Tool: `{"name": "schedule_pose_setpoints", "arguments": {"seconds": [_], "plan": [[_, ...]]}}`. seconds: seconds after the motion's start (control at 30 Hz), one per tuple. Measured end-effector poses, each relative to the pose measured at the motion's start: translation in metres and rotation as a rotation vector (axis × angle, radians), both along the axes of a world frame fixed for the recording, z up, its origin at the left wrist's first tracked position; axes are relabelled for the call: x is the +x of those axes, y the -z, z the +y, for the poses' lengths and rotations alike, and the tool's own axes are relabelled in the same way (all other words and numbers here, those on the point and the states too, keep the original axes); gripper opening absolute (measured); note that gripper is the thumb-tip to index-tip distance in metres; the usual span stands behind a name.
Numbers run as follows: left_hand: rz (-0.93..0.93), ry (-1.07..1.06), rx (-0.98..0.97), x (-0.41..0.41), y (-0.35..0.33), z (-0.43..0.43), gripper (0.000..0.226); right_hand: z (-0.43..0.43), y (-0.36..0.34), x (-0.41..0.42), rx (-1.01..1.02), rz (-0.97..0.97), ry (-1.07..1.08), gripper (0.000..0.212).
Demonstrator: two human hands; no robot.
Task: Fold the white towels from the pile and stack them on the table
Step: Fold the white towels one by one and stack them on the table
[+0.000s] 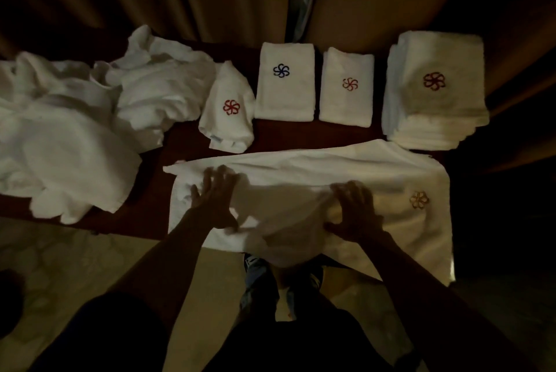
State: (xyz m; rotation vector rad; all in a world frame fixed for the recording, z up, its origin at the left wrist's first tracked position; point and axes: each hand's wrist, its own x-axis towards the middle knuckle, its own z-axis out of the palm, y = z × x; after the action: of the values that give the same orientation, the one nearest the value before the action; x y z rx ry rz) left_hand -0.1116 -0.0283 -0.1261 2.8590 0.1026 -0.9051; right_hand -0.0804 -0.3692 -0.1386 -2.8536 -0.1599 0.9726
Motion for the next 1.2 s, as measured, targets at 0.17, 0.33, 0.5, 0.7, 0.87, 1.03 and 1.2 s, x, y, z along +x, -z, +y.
{"name": "schedule_pose_setpoints", "arguments": {"seconds": [0.17, 0.33, 0.5, 0.7, 0.87, 1.03, 1.2], "plan": [[0.058, -0.101, -0.131, 0.028, 0.000, 0.008, 0.103, 0.015, -0.031, 0.018, -0.083, 0.120, 0.158, 0.095], [-0.214, -0.213, -0.263, 0.058, 0.012, 0.014, 0.043, 0.030, -0.028, 0.031, -0.082, -0.179, 0.136, 0.065], [-0.197, -0.164, -0.169, 0.065, 0.013, 0.018, 0.035, 0.016, -0.017, 0.021, -0.074, 0.035, 0.145, 0.073], [-0.239, -0.122, 0.031, 0.070, 0.007, 0.014, 0.041, 0.019, -0.031, 0.025, -0.116, -0.009, 0.334, 0.053], [-0.133, -0.148, 0.015, 0.078, 0.000, 0.014, 0.054, 0.006, -0.042, 0.033, -0.009, 0.032, 0.455, 0.048], [-0.066, -0.113, 0.076, 0.083, -0.003, 0.011, 0.055, -0.002, -0.048, 0.030, 0.062, -0.102, 0.463, 0.073], [-0.220, -0.144, 0.013, 0.086, -0.012, 0.017, 0.028, -0.014, -0.044, 0.038, 0.080, -0.106, 0.510, 0.071]]}}
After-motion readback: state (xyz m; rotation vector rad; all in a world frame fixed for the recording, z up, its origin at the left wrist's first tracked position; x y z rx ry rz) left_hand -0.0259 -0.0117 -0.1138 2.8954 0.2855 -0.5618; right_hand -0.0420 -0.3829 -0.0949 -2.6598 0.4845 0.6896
